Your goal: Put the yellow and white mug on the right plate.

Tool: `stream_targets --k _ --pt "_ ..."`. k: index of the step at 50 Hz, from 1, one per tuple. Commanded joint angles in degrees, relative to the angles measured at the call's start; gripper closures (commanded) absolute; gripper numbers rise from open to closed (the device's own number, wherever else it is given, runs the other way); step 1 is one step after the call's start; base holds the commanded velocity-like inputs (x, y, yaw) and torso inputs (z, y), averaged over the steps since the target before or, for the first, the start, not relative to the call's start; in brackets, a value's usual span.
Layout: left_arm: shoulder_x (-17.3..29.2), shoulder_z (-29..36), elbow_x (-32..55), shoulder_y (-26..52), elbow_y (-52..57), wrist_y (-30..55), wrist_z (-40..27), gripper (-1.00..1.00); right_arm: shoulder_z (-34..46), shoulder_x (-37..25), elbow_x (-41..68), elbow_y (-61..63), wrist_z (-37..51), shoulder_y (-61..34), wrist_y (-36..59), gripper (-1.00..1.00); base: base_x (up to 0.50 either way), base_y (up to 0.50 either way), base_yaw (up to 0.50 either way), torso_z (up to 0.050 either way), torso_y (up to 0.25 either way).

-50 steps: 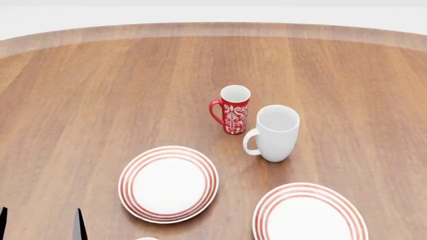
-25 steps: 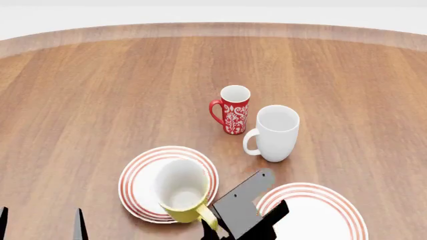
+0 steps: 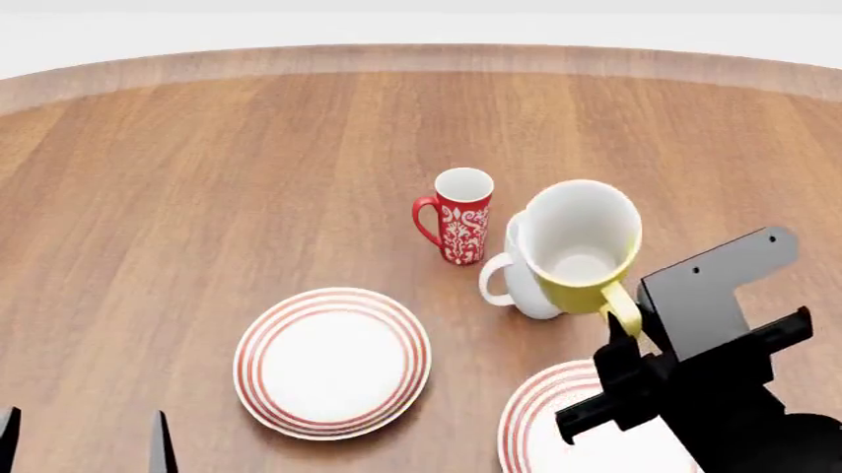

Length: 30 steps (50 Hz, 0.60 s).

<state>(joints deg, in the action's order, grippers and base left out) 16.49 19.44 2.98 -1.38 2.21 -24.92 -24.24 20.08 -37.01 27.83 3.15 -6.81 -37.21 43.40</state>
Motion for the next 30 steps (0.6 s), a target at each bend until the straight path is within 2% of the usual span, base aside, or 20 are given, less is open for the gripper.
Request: stream_targets --k 1,15,21,30 --pt "-0.86 -1.05 -0.64 -0.05 0.26 0.41 1.11 -1.00 -4.12 -2.49 -1.99 -3.96 -1.38 -2.46 -0.28 1.00 0.00 0.00 0.00 0.000 0.000" --pt "-0.56 -0.66 -0.71 -0.16 0.45 0.45 0.92 -1.00 -0.06 -0.88 -3.05 -11.91 -7.64 -8.51 -1.69 1.00 0.00 0.00 0.00 0.000 0.000" --pt "-0.46 -0.52 -0.68 -0.08 0.33 0.50 0.86 -1.00 -0.01 -1.31 1.49 -11.37 -12.59 -9.74 3.18 1.00 0.00 0.00 0.00 0.000 0.002" --pt "-0.38 -0.27 -0.76 0.03 0.23 0.50 0.72 -1.00 1.66 -1.21 -0.60 -17.61 -14.50 -13.26 1.88 1.00 0.00 0.00 0.00 0.000 0.000"
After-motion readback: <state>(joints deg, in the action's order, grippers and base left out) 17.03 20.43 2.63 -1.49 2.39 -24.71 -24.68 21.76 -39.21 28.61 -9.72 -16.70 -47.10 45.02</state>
